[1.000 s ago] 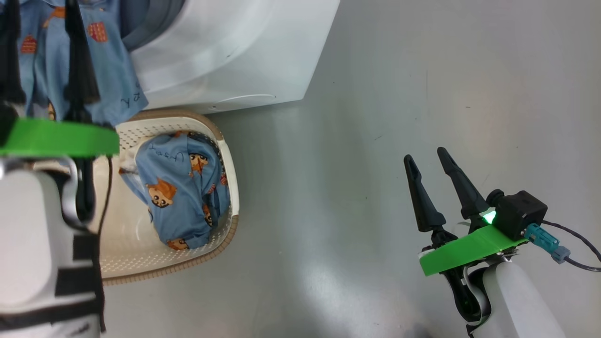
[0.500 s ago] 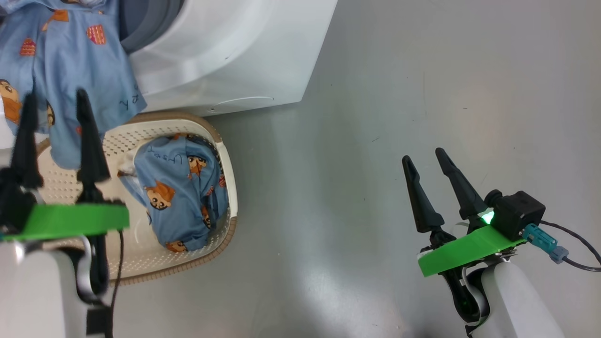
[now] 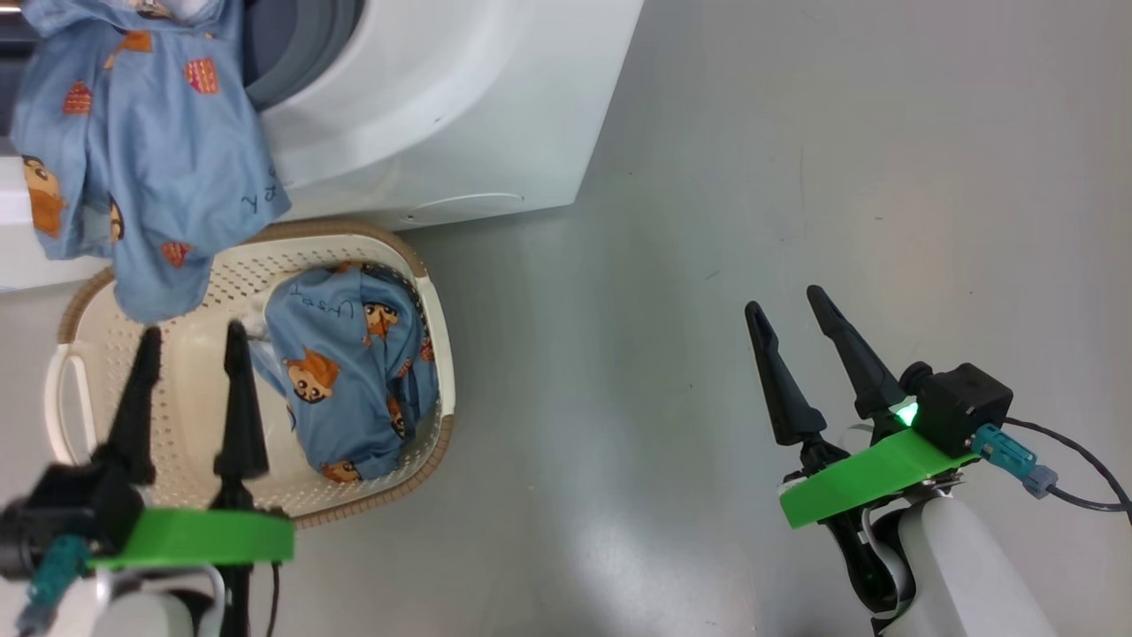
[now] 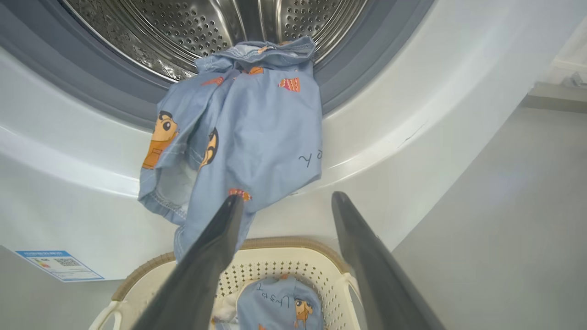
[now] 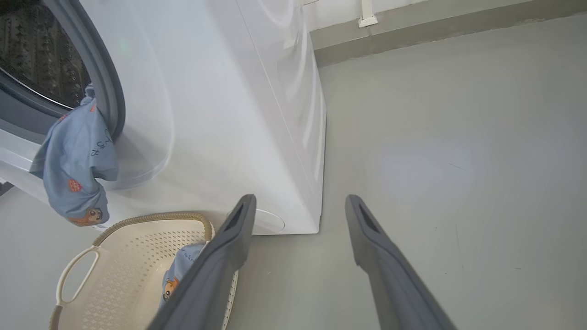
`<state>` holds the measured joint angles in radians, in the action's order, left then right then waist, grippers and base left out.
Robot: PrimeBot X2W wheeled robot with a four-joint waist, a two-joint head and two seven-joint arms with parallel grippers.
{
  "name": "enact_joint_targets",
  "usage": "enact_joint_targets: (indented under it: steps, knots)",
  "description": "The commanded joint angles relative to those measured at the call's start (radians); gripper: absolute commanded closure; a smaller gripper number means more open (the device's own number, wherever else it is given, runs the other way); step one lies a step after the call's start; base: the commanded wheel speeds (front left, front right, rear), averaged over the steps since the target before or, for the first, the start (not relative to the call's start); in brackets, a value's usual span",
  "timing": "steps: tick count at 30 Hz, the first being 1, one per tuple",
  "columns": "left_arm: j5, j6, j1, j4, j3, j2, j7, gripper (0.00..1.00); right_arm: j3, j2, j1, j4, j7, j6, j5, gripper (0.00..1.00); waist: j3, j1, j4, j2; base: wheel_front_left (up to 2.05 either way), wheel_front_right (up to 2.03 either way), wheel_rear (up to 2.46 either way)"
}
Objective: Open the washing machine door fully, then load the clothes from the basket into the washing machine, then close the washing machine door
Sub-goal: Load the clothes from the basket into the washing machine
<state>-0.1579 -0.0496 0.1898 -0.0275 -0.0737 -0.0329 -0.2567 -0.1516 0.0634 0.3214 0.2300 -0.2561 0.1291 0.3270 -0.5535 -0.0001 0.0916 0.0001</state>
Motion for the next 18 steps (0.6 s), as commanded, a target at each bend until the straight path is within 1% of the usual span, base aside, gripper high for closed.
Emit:
enact_joint_targets:
  steps: [1,10,18]
  knots:
    - [-0.008,-0.011,-0.039,0.037,-0.020,-0.017,-0.005,0.00,-0.026,-0.002,-0.028,-0.016,-0.006,0.002,0.007,0.00,0.004,0.0001,-0.003,-0.0001,0.00,0.00,0.00]
    - [-0.043,-0.049,-0.139,0.054,0.003,-0.017,-0.005,0.00,-0.023,0.007,-0.033,-0.012,-0.006,0.002,-0.001,0.00,0.013,0.0001,-0.014,-0.0001,0.00,0.00,0.00]
    - [-0.085,-0.103,-0.171,0.054,0.029,-0.017,-0.005,0.00,-0.022,0.008,-0.034,-0.013,-0.006,0.002,-0.003,0.00,0.018,0.0001,-0.018,-0.0001,0.00,0.00,0.00]
